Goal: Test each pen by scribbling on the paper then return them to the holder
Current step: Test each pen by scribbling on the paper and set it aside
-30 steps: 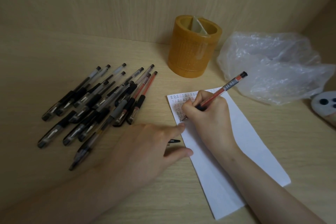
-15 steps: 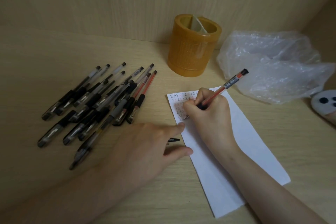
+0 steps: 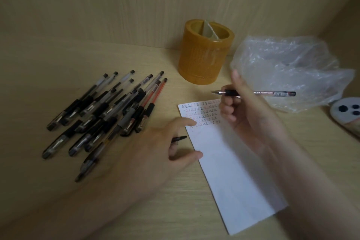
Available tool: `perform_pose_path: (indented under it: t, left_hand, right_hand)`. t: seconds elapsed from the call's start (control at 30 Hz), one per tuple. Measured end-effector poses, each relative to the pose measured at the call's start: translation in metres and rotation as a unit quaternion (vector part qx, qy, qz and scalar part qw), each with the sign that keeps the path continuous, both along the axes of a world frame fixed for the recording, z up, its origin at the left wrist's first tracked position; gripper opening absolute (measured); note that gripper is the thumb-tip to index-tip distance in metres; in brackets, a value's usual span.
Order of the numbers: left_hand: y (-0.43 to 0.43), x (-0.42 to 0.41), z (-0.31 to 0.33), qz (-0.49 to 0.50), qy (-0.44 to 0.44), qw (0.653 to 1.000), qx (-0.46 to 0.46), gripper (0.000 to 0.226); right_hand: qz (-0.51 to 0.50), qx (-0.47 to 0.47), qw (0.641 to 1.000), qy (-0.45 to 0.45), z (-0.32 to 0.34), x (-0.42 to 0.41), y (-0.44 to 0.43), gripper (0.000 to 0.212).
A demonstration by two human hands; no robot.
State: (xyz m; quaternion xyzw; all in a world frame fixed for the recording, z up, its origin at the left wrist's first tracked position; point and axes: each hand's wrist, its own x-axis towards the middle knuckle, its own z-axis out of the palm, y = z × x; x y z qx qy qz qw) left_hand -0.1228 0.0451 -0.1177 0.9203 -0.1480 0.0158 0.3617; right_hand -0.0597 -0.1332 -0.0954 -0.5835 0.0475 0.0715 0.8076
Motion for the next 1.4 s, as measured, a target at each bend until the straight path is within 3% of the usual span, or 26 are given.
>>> perform_pose_path:
  t: [0.1, 0.27, 0.53, 0.73, 0.83, 0.93, 1.07, 1.2, 1.4]
  left_hand:
    - [0.002, 0.0, 0.001, -0.008, 0.016, 0.991, -0.132, 0.03]
    - [0.0, -0.001, 0.008, -0.025, 0.051, 0.981, -0.186, 0.041]
    - [0.0, -0.002, 0.01, -0.054, 0.065, 0.983, -0.164, 0.039]
    - [-0.003, -0.001, 0.009, -0.093, 0.067, 0.979, -0.17, 0.03]
    - [-0.001, 0.003, 0.0, -0.097, 0.042, 0.981, -0.161, 0.025]
    - [0.002, 0.009, -0.004, -0.061, 0.028, 0.981, -0.184, 0.011]
    - [0.006, 0.013, -0.004, -0.05, -0.025, 0.981, -0.184, 0.007]
    - [0.006, 0.013, -0.007, -0.059, -0.098, 0.987, -0.117, 0.021]
    - [0.005, 0.012, -0.01, -0.05, -0.089, 0.99, -0.099, 0.019]
  right_hand:
    - [0.023, 0.038, 0.999, 0.014, 0.009, -0.007, 0.005, 0.034]
    - [0.062, -0.027, 0.997, -0.044, 0.0, -0.023, 0.016, 0.028]
    - [0.043, -0.099, 0.991, -0.082, -0.008, -0.03, 0.021, 0.037]
    - [0.105, -0.138, 0.977, -0.123, -0.011, -0.035, 0.019, 0.027]
    - [0.104, -0.13, 0.978, -0.128, -0.01, -0.034, 0.014, 0.014]
    - [0.109, -0.089, 0.983, -0.115, -0.011, -0.031, 0.01, 0.021]
    - [0.114, -0.082, 0.981, -0.135, -0.016, -0.029, 0.009, 0.012]
    - [0.101, -0.095, 0.981, -0.137, -0.017, -0.03, 0.012, 0.017]
    - [0.107, -0.086, 0.981, -0.136, -0.019, -0.03, 0.014, 0.022]
